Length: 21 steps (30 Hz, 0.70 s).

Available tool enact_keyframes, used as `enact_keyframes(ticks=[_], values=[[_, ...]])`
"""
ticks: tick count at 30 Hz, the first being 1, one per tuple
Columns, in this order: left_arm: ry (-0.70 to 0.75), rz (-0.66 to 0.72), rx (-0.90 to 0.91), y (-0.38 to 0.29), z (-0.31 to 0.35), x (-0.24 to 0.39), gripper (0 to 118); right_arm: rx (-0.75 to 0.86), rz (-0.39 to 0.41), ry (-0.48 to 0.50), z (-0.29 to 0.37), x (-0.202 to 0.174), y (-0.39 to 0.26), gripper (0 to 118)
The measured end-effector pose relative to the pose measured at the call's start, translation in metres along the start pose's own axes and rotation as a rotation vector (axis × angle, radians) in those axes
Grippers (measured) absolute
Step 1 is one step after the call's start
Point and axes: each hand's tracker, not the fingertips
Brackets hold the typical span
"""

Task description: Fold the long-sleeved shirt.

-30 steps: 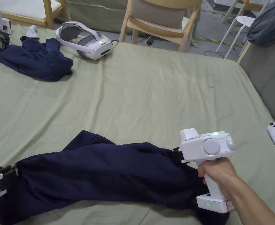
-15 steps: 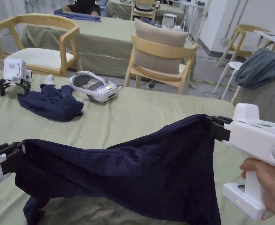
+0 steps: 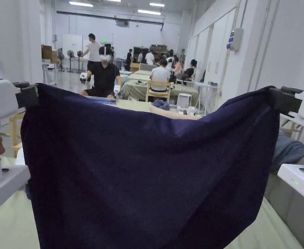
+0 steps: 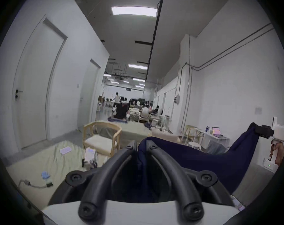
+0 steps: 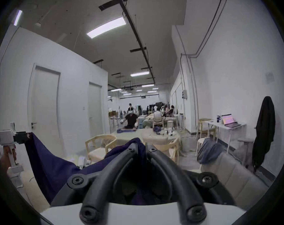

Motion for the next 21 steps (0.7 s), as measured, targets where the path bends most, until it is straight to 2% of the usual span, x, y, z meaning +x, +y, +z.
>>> enact_keyframes(ticks=[4, 8, 15, 19, 21], values=[[0.035, -0.066, 0.041, 0.053, -0.031, 0.015, 14, 0.047, 0.023, -0.041, -0.023, -0.004, 0.048, 5], [0.058, -0.048, 0.052, 0.093, -0.062, 0.019, 14, 0.074, 0.032, -0.080, -0.049, -0.006, 0.086, 5], [0.109, -0.086, 0.047, 0.127, -0.134, 0.053, 14, 0.106, 0.090, -0.155, -0.100, -0.001, 0.128, 5], [0.126, -0.076, 0.044, 0.141, -0.170, 0.069, 14, 0.112, 0.084, -0.192, -0.135, -0.002, 0.143, 5], [0.135, -0.087, 0.045, 0.151, -0.194, 0.070, 14, 0.120, 0.120, -0.219, -0.150, -0.003, 0.150, 5]])
